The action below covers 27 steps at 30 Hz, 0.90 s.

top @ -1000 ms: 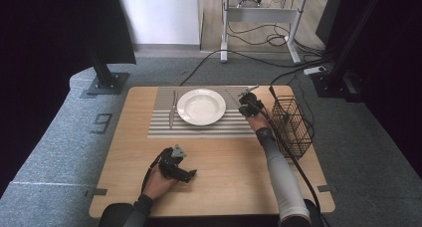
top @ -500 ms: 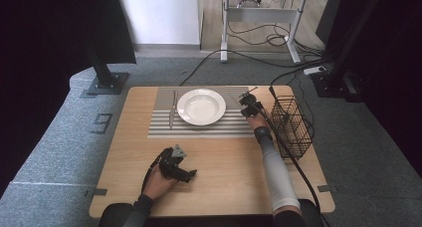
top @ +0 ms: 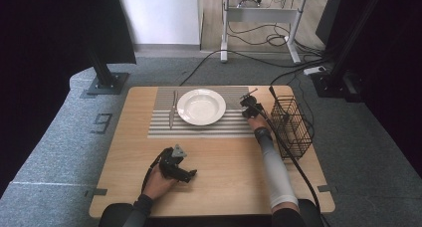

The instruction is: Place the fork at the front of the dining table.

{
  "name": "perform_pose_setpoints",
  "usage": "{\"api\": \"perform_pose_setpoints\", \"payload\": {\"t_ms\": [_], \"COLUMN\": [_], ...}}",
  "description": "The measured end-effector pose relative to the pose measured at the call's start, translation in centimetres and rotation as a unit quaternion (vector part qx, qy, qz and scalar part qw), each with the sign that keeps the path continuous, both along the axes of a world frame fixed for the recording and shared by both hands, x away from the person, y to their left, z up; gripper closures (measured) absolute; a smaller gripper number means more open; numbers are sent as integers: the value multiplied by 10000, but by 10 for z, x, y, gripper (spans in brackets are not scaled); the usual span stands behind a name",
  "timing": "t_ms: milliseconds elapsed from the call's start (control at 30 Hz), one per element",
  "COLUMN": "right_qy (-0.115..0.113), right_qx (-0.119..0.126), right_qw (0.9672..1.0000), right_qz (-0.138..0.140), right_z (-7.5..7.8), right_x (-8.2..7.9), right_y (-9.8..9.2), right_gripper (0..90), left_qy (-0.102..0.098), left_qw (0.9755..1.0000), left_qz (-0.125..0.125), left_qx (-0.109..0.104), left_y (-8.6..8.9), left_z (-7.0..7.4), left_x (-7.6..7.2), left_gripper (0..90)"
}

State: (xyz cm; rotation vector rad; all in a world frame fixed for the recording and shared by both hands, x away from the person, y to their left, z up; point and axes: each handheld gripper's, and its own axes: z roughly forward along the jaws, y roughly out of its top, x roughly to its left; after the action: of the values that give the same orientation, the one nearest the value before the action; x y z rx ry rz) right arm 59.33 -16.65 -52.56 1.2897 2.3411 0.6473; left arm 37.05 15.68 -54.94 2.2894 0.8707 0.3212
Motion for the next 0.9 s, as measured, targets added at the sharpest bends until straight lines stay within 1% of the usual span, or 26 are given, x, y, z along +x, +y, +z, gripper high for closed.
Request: {"api": "perform_pose_setpoints", "payload": {"t_ms": [33, 133, 267, 300, 467, 633, 667, 700, 733, 767, 800, 833, 867, 900], "right_qy": [-5, -39, -76, -71, -56, -115, -158, -178, -178, -170, -219, -207, -207, -291], "right_qx": [-29, 7, -21, 19, 72, 156, 231, 271, 271, 289, 285, 345, 345, 282], "right_qw": [10000, 10000, 9999, 9999, 9999, 9998, 9996, 9995, 9995, 9994, 9993, 9992, 9992, 9992], "right_qz": [-4, -22, -77, -103, -89, -50, -32, -27, -27, -26, -28, -41, -41, -32], "right_z": [-2, -2, -2, -3, -2, 4, 9, 11, 11, 13, 15, 18, 18, 20], "right_x": [0, 1, 3, 3, 3, 1, -2, -4, -4, -6, -9, -16, -16, -25], "right_y": [0, 0, -1, -2, -2, -4, -6, -7, -7, -7, -9, -10, -10, -10], "right_gripper": [848, 847, 841, 833, 823, 794, 721, 686, 686, 656, 613, 575, 575, 560], "left_qy": [0, 0, -1, -1, 0, 0, 0, 0, 0, 0, 0, 1, 1, -1], "left_qw": [10000, 10000, 10000, 10000, 10000, 10000, 10000, 10000, 10000, 10000, 10000, 10000, 10000, 10000], "left_qz": [1, 1, 1, 3, 2, 3, 2, 2, 2, 5, 8, 14, 14, 10], "left_qx": [0, 0, 1, 0, -2, -2, -1, -2, -2, -8, -11, -14, -14, -1], "left_y": [0, 0, 0, 0, 0, 0, 0, 0, 0, -1, -1, -1, -1, -1], "left_z": [0, 0, 0, 0, 0, 0, 0, 0, 0, 0, 0, 0, 0, 0], "left_x": [0, 0, 0, 0, 0, 0, 0, 0, 0, 0, 0, 0, 0, 0], "left_gripper": [0, 0, 0, 0, 0, 0, 0, 0, 0, 0, 0, 0, 0, 0]}}
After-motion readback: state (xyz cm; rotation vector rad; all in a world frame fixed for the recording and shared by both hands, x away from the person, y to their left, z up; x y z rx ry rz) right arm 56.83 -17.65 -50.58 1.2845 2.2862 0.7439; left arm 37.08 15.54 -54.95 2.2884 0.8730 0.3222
